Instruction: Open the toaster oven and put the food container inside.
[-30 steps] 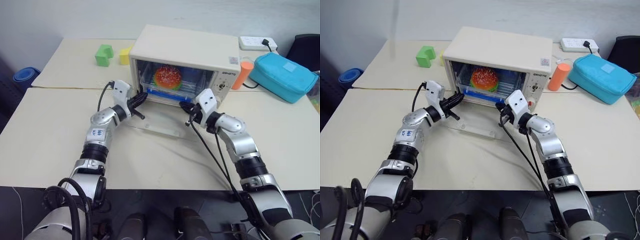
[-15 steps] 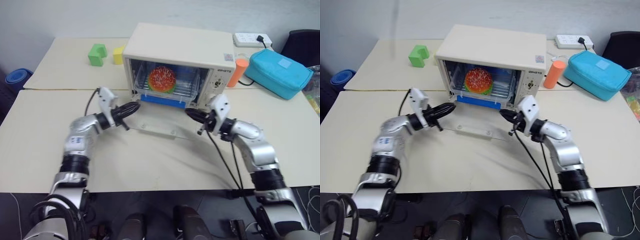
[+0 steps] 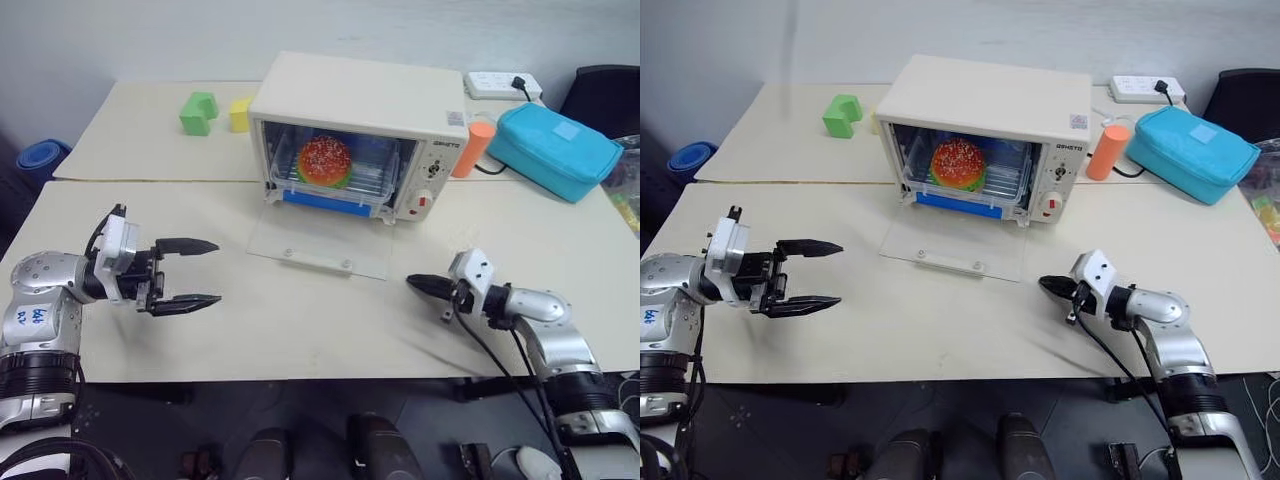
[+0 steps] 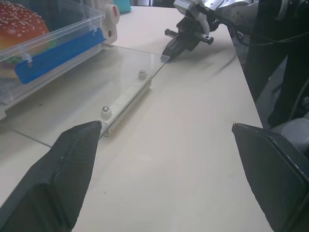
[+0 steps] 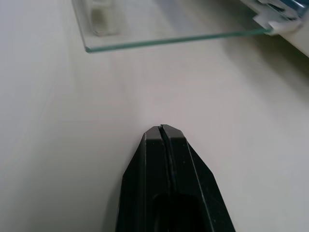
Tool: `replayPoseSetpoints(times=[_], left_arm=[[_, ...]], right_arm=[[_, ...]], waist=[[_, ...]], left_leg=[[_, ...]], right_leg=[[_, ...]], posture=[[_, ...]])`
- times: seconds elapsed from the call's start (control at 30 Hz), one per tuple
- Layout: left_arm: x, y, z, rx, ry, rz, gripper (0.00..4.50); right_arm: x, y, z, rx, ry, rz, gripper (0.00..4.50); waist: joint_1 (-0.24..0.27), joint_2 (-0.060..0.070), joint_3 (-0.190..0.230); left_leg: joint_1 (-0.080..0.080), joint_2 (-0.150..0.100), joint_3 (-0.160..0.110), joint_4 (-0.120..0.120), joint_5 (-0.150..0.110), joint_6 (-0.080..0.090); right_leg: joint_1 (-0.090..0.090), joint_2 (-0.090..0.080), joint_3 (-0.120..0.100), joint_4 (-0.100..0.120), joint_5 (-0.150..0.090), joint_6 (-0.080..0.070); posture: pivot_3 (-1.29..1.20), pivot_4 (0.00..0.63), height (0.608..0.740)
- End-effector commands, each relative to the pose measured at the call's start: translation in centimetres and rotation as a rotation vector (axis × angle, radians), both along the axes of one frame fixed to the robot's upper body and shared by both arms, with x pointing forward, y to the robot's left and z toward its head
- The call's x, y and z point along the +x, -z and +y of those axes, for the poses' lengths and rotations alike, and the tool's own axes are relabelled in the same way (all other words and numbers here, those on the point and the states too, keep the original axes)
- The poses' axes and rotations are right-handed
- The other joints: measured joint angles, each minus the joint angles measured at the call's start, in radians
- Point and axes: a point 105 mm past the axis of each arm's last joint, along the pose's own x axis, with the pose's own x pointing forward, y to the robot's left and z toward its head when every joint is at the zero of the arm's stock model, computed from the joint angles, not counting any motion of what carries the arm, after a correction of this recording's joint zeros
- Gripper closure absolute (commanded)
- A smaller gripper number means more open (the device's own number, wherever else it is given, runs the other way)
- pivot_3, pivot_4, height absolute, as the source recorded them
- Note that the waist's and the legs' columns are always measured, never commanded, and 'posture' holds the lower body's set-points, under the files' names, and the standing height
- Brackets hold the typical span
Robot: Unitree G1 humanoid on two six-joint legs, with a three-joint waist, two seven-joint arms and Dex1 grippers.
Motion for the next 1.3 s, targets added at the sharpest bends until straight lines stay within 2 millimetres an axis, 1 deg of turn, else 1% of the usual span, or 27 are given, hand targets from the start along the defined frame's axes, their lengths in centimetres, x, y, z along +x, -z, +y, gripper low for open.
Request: replayPoseSetpoints(times=[0.03, 0.1, 0.23, 0.3, 0.37, 0.43, 0.5, 0.53, 0.63, 0.67, 0.77, 0.83, 0.9, 0.97, 1.03, 1.07, 1.17, 1.2, 1.27, 1.3], left_arm=[[0.4, -1.5, -0.4, -0.105, -0.019, -0.023, 0.05], [0.7, -1.8, -0.4, -0.145, -0.049, -0.024, 0.05], [1.4, -2.9, 0.0, -0.284, -0.146, -0.022, 0.05], [1.6, -3.3, 0.3, -0.325, -0.174, -0.018, 0.05], [1.8, -3.7, 0.8, -0.368, -0.219, -0.035, 0.05], [2.2, -4.1, 1.3, -0.411, -0.272, -0.055, 0.05], [2.6, -4.3, 1.6, -0.430, -0.309, -0.066, 0.05], [2.7, -4.4, 1.7, -0.437, -0.320, -0.069, 0.05], [3.0, -4.4, 1.7, -0.425, -0.342, -0.084, 0.05], [3.0, -4.3, 1.7, -0.421, -0.344, -0.087, 0.05], [3.4, -3.1, 2.0, -0.342, -0.401, -0.067, 0.05], [3.5, -2.0, 2.3, -0.272, -0.442, -0.042, 0.00], [2.8, -0.6, 2.5, -0.181, -0.440, -0.055, 0.00], [2.2, 0.5, 2.7, -0.119, -0.436, -0.055, 0.00], [0.9, 2.1, 3.1, -0.054, -0.425, -0.035, 0.00], [0.5, 2.6, 3.2, -0.035, -0.420, -0.029, 0.00], [-1.9, 4.9, 3.9, 0.057, -0.411, -0.012, 0.00], [-2.4, 5.2, 4.1, 0.068, -0.416, -0.020, 0.00], [-2.9, 5.4, 4.2, 0.067, -0.442, -0.028, 0.00], [-3.2, 5.4, 4.2, 0.060, -0.450, -0.037, 0.00]], right_arm=[[0.1, -2.2, 1.8, 0.113, -0.057, -0.094, 4.50], [0.2, -2.9, 2.1, 0.151, -0.062, -0.119, 4.50], [0.2, -5.4, 2.7, 0.287, -0.067, -0.183, 4.50], [0.1, -6.4, 3.0, 0.323, -0.070, -0.217, 4.50], [0.5, -8.1, 3.3, 0.397, -0.051, -0.262, 4.50], [1.5, -11.0, 3.9, 0.504, -0.026, -0.320, 4.50], [2.5, -13.1, 4.2, 0.587, -0.009, -0.349, 4.50], [2.8, -13.8, 4.3, 0.621, -0.002, -0.354, 4.50], [3.6, -15.1, 4.1, 0.671, 0.005, -0.354, 4.50], [3.7, -15.3, 4.1, 0.675, 0.003, -0.352, 4.50], [3.2, -15.2, 3.5, 0.630, -0.031, -0.336, 4.50], [2.2, -14.7, 3.2, 0.567, -0.072, -0.324, 4.15], [0.6, -13.3, 2.7, 0.449, -0.133, -0.291, 3.68], [-0.4, -12.4, 2.3, 0.377, -0.165, -0.268, 3.03], [-2.0, -10.8, 1.7, 0.285, -0.210, -0.233, 2.40], [-2.5, -10.4, 1.5, 0.258, -0.225, -0.220, 2.04], [-4.9, -7.3, 0.2, 0.126, -0.292, -0.144, 1.05], [-5.5, -6.6, -0.2, 0.092, -0.310, -0.135, 0.75], [-6.0, -5.8, -0.6, 0.068, -0.315, -0.121, 0.08], [-6.1, -5.5, -0.9, 0.060, -0.311, -0.123, 0.03]], waist=[[0.001, 0.000, 0.000], [0.002, 0.000, 0.000], [0.003, 0.000, 0.000], [0.003, 0.000, 0.000], [0.001, 0.000, 0.000], [-0.002, 0.000, 0.000], [-0.002, 0.001, 0.000], [-0.001, 0.001, 0.000], [0.004, 0.000, 0.000], [0.006, 0.000, 0.000], [0.005, 0.000, 0.000], [0.004, 0.000, 0.000], [0.003, 0.001, 0.000], [0.002, 0.001, 0.000], [-0.001, 0.001, 0.000], [-0.001, 0.001, 0.000], [0.003, 0.001, 0.000], [0.004, 0.002, 0.001], [0.004, 0.002, 0.001], [0.004, 0.002, 0.001]], left_leg=[[0.000, 0.000, 0.000, 0.000, 0.000, 0.000], [0.000, 0.000, 0.000, 0.000, 0.000, 0.000], [-0.001, -0.001, -0.001, 0.001, 0.000, 0.000], [-0.001, -0.001, -0.001, 0.001, 0.000, 0.000], [-0.001, 0.000, -0.001, 0.001, 0.000, 0.000], [-0.001, 0.000, -0.001, 0.001, 0.000, -0.001], [-0.001, 0.000, -0.001, 0.001, 0.000, -0.001], [-0.001, 0.000, -0.001, 0.001, 0.000, -0.002], [-0.001, 0.000, -0.002, 0.000, 0.000, -0.002], [-0.001, -0.001, -0.002, 0.000, 0.000, -0.002], [-0.002, -0.003, -0.002, 0.000, -0.001, 0.000], [-0.003, -0.004, -0.002, 0.000, -0.002, 0.002], [-0.003, -0.003, -0.002, 0.000, -0.003, 0.002], [-0.003, -0.003, -0.002, -0.002, -0.004, 0.002], [-0.003, -0.002, 0.000, -0.002, -0.005, 0.002], [-0.003, -0.001, 0.000, -0.002, -0.005, 0.002], [-0.003, 0.000, 0.001, -0.001, -0.005, 0.002], [-0.003, 0.000, 0.001, -0.001, -0.005, 0.002], [0.001, 0.000, 0.000, -0.002, -0.005, 0.003], [0.001, 0.001, 0.000, -0.002, -0.007, 0.007]], right_leg=[[0.000, 0.000, 0.000, 0.003, 0.000, 0.000], [0.000, 0.000, 0.000, 0.004, 0.000, 0.000], [0.000, -0.001, 0.000, 0.003, 0.000, 0.000], [0.000, -0.001, -0.001, 0.003, 0.000, 0.000], [0.000, -0.001, -0.001, 0.003, 0.000, 0.000], [0.000, -0.001, 0.000, 0.004, 0.000, 0.000], [-0.001, -0.001, 0.000, 0.004, 0.000, 0.000], [-0.002, -0.001, 0.000, 0.004, 0.000, 0.000], [-0.002, -0.001, -0.001, 0.005, 0.000, 0.000], [-0.002, -0.001, -0.002, 0.005, 0.000, 0.000], [-0.002, -0.003, -0.001, 0.004, 0.000, 0.000], [-0.002, -0.003, -0.001, 0.003, 0.000, 0.000], [-0.002, -0.003, -0.001, 0.002, 0.000, 0.000], [-0.002, -0.002, -0.001, 0.000, 0.000, 0.000], [-0.002, -0.002, -0.001, -0.002, 0.000, 0.000], [-0.002, -0.001, 0.000, -0.003, 0.000, 0.000], [-0.002, -0.001, 0.000, -0.003, 0.000, 0.000], [-0.002, -0.002, 0.000, -0.006, 0.000, 0.000], [0.004, -0.002, 0.000, -0.010, 0.000, 0.000], [0.004, -0.002, -0.001, -0.011, 0.000, 0.000]], posture=[[0.00, 0.150, 0.740], [0.00, 0.150, 0.740], [0.00, 0.150, 0.740], [0.00, 0.150, 0.740], [0.00, 0.150, 0.740], [0.00, 0.150, 0.740], [0.00, 0.150, 0.740], [0.00, 0.150, 0.740], [0.00, 0.150, 0.740], [0.00, 0.150, 0.740], [0.00, 0.150, 0.740], [0.00, 0.150, 0.740], [0.00, 0.150, 0.740], [0.00, 0.150, 0.740], [0.00, 0.150, 0.740], [0.00, 0.150, 0.740], [0.00, 0.150, 0.740], [0.00, 0.150, 0.740], [0.00, 0.150, 0.740], [0.00, 0.150, 0.740]])
